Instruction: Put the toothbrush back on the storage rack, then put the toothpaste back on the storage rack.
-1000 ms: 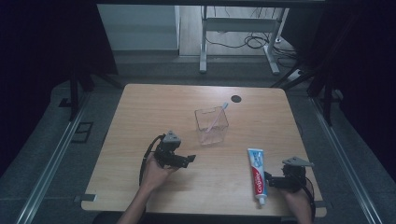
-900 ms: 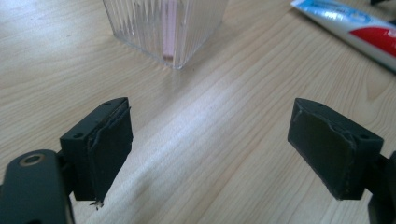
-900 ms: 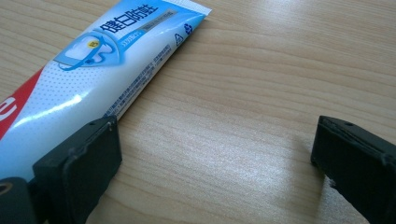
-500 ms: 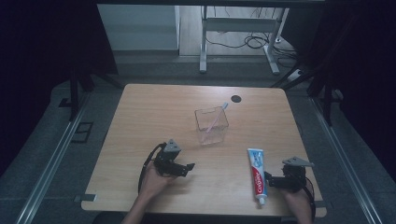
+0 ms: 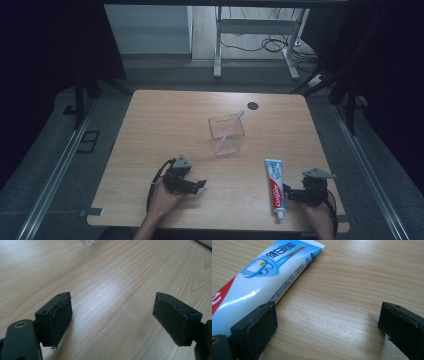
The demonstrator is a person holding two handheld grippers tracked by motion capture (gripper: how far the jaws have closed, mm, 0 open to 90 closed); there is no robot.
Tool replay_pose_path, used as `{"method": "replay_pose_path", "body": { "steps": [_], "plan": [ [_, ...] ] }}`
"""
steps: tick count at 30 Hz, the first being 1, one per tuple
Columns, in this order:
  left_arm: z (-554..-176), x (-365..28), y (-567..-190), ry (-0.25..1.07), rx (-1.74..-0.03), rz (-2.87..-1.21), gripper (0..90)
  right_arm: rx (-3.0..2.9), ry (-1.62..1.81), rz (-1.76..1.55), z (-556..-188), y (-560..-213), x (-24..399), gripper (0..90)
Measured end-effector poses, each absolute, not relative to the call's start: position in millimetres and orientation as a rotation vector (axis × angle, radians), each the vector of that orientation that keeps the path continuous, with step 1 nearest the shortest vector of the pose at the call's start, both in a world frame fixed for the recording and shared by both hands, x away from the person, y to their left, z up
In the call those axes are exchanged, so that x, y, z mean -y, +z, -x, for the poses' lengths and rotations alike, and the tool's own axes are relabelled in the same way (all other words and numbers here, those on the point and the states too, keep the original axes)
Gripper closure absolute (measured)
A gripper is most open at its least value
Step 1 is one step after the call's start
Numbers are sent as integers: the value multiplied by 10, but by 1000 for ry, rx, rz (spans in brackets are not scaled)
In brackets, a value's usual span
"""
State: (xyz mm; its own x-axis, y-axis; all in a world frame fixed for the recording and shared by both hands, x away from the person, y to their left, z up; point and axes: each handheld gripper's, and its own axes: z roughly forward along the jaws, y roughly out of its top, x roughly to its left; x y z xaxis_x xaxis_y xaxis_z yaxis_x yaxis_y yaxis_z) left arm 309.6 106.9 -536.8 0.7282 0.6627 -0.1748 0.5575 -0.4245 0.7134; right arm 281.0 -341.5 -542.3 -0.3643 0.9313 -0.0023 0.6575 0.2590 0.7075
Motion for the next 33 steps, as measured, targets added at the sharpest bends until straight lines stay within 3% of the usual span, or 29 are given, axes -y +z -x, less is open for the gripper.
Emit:
{"method": "replay_pose_path", "body": {
  "steps": [15,21,33],
  "plan": [
    [-3029,-1084,-5429,223,-929,-2154,163,-2106,883,-1447,-2807,-5418,3425,43],
    [-2987,-995,-5433,335,-904,-2231,147,-2109,884,-1481,-2803,-5382,3448,94],
    [-2988,-995,-5431,336,-905,-2234,143,-2159,912,-1517,-2746,-5321,3459,148]
  ]
}}
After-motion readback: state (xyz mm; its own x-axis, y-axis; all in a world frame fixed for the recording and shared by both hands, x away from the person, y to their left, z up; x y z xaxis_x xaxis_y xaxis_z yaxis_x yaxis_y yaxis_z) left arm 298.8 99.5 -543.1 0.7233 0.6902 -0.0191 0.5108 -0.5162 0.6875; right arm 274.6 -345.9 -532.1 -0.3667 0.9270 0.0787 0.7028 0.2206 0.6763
